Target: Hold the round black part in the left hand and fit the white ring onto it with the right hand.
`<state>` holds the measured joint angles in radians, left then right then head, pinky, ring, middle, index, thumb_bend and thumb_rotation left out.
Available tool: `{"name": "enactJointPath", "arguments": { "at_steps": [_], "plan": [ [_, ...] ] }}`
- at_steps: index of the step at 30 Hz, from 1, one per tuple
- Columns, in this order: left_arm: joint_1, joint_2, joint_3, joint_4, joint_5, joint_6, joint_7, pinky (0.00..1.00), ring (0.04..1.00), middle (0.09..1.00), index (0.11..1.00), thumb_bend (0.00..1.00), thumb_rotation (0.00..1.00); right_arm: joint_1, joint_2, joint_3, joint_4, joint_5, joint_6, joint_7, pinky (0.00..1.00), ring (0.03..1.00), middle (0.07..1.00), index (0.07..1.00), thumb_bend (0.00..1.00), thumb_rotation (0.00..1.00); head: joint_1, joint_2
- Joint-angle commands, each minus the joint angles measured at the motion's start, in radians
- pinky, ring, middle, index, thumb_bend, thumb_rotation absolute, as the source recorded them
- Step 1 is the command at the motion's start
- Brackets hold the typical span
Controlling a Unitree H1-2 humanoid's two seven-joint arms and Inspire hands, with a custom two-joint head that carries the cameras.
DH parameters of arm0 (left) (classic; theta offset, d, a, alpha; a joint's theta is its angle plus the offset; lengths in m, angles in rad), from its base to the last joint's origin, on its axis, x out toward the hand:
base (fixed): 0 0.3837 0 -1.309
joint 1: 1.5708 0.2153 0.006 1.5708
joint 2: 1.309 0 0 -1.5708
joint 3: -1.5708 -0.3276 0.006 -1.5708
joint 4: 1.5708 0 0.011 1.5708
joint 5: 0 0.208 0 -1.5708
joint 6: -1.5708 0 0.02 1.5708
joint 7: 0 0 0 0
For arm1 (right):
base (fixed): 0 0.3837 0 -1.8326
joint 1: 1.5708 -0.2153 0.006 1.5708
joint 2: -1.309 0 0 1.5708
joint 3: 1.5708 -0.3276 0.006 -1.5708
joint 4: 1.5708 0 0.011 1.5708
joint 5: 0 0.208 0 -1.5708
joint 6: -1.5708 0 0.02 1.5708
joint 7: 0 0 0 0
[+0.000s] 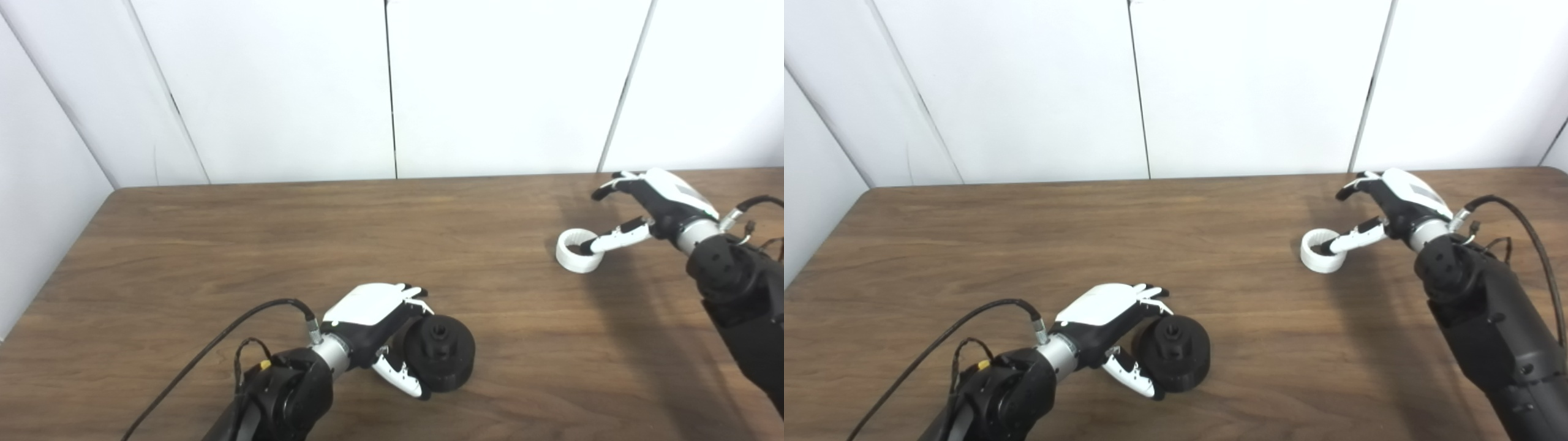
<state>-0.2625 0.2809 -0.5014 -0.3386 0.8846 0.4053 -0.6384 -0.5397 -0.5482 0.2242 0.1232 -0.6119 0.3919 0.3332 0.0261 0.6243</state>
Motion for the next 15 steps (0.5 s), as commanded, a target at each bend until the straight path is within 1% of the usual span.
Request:
{"name": "enactJointPath", "arguments": {
  "at_steps": [1, 4, 7, 13, 15],
  "plan": [
    [-0.008, 0.002, -0.002, 0.018, 0.005, -0.016, -0.001, 1.00, 1.000, 0.973, 0.706, 0.83, 0.22, -0.051, -0.035, 0.006, -0.028, -0.012, -0.016, 0.014, 0.95, 0.994, 0.944, 0.756, 0.93, 0.34, 0.000, 0.001],
    [-0.009, 0.002, -0.002, 0.017, 0.007, -0.014, -0.004, 1.00, 1.000, 0.973, 0.702, 0.83, 0.22, -0.047, -0.030, 0.012, -0.034, -0.013, -0.012, 0.024, 0.96, 0.984, 0.932, 0.746, 0.94, 0.34, 0.000, 0.003],
    [-0.010, 0.002, -0.002, 0.015, 0.009, -0.013, -0.004, 1.00, 1.000, 0.973, 0.700, 0.83, 0.22, -0.045, -0.029, 0.025, -0.044, -0.021, -0.004, 0.042, 0.98, 0.988, 0.934, 0.751, 0.92, 0.34, 0.001, 0.003],
    [-0.012, 0.001, -0.002, 0.017, 0.011, -0.014, -0.003, 1.00, 1.000, 0.973, 0.694, 0.83, 0.22, -0.040, -0.026, 0.035, -0.054, -0.026, 0.006, 0.066, 0.97, 0.996, 0.937, 0.753, 0.91, 0.36, 0.004, 0.005],
    [-0.010, -0.003, 0.004, 0.013, 0.003, -0.009, -0.003, 1.00, 1.000, 0.972, 0.689, 0.83, 0.21, -0.038, -0.023, 0.036, -0.049, -0.028, 0.004, 0.066, 0.96, 0.994, 0.933, 0.752, 0.91, 0.35, 0.004, 0.005]
  ]
}}
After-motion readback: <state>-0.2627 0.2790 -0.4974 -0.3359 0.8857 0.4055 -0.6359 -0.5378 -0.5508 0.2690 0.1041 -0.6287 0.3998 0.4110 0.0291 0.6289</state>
